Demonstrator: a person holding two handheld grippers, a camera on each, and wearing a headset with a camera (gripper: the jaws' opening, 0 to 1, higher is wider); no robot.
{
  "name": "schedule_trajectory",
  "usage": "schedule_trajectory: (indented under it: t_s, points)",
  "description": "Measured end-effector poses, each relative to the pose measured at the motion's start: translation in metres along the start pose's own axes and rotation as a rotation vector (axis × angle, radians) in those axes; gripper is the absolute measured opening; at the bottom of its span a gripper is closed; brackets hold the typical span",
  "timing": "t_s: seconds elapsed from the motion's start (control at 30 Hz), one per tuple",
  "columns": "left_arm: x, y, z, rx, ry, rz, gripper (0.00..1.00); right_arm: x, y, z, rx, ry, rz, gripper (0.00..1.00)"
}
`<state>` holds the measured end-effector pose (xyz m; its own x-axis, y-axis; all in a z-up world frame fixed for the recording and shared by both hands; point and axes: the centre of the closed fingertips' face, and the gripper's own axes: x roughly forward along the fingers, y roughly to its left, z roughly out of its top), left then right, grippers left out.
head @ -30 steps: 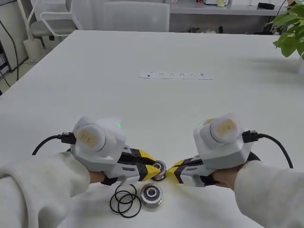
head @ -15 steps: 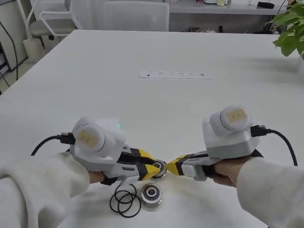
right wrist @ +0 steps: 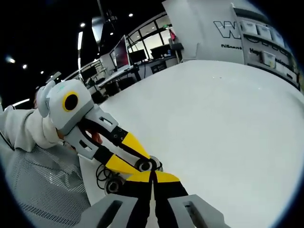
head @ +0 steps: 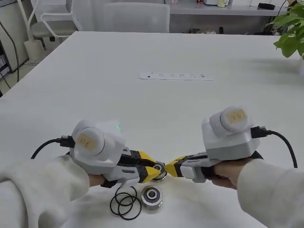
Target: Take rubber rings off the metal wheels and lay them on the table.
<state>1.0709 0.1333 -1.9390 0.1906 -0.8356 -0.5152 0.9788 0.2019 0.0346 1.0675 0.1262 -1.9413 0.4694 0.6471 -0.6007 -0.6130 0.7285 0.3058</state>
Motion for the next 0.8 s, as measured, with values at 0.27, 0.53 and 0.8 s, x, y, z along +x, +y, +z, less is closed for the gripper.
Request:
schedule_trajectory:
  t_s: [0.27, 0.53, 0.8]
  points:
    - [0.0001, 0.0006, -0.0001, -0.001, -0.004, -0.002, 0.07, -0.0003, 0.0026, 0.0017, 0.000, -0.006, 0.012, 0.00]
    - [0.0003, 0.0006, -0.0001, -0.002, -0.006, -0.002, 0.07, -0.0001, 0.0075, 0.0062, 0.004, -0.026, 0.034, 0.00]
    - [0.0005, 0.0003, 0.0000, -0.001, -0.008, -0.003, 0.07, -0.0006, 0.0079, 0.0082, 0.007, -0.040, 0.040, 0.00]
